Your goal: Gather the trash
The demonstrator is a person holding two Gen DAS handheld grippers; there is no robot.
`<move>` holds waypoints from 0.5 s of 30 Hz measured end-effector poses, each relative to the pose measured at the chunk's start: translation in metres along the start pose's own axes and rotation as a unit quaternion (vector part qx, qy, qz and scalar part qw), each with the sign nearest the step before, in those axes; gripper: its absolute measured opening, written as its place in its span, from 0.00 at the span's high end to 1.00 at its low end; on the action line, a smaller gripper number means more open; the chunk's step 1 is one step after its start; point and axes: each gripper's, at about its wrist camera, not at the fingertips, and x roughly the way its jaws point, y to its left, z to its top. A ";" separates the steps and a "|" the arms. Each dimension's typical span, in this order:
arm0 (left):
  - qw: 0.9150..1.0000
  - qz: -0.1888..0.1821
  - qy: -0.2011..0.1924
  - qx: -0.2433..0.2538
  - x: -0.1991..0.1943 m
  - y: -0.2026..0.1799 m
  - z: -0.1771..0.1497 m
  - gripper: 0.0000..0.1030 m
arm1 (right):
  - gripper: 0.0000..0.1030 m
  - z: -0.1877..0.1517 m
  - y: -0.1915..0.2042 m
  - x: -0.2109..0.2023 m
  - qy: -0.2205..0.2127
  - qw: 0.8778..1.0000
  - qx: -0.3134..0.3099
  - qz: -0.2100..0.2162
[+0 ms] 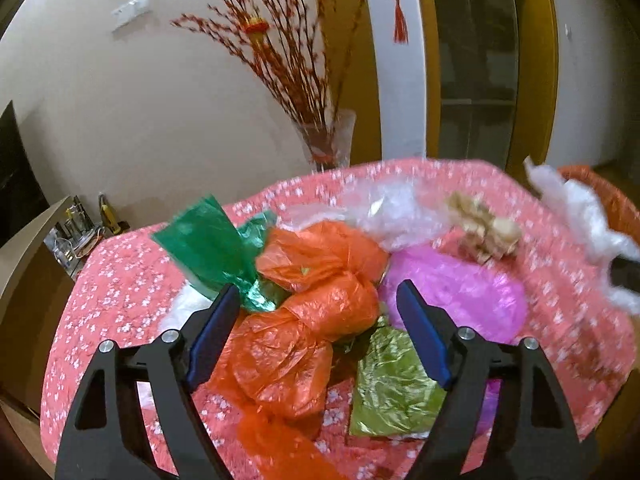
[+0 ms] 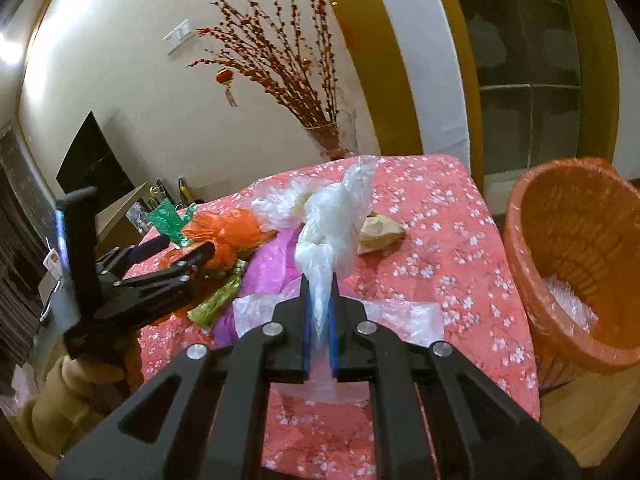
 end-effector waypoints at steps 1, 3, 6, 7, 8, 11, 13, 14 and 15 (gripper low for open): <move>1.000 0.000 0.013 0.001 0.006 0.001 -0.001 0.26 | 0.92 0.000 -0.001 0.000 0.001 1.000 0.001 0.000; 1.000 -0.004 0.026 -0.002 0.013 0.004 -0.003 0.28 | 0.92 -0.001 -0.002 0.000 0.003 1.000 0.001 -0.001; 0.999 -0.029 0.040 -0.019 0.018 0.009 -0.006 0.39 | 0.92 -0.002 -0.003 0.001 0.005 1.000 0.004 0.000; 0.998 -0.035 0.042 -0.023 0.019 0.011 -0.006 0.45 | 0.92 -0.002 -0.003 0.002 0.005 1.000 0.005 0.001; 0.998 -0.039 0.043 -0.027 0.018 0.012 -0.006 0.48 | 0.92 -0.004 -0.003 0.002 0.005 1.000 0.006 0.002; 0.997 -0.053 0.043 -0.038 0.017 0.015 -0.006 0.60 | 0.92 -0.005 -0.002 0.003 0.007 1.000 0.007 0.001; 0.996 -0.062 0.040 -0.044 0.016 0.019 -0.005 0.68 | 0.92 -0.006 -0.003 0.002 0.008 1.000 0.008 0.000; 0.996 -0.067 0.038 -0.047 0.015 0.019 -0.005 0.69 | 0.92 -0.006 -0.003 0.002 0.008 1.000 0.009 -0.001; 0.996 -0.069 0.036 -0.049 0.013 0.020 -0.005 0.71 | 0.92 -0.006 -0.003 0.001 0.008 1.000 0.009 -0.001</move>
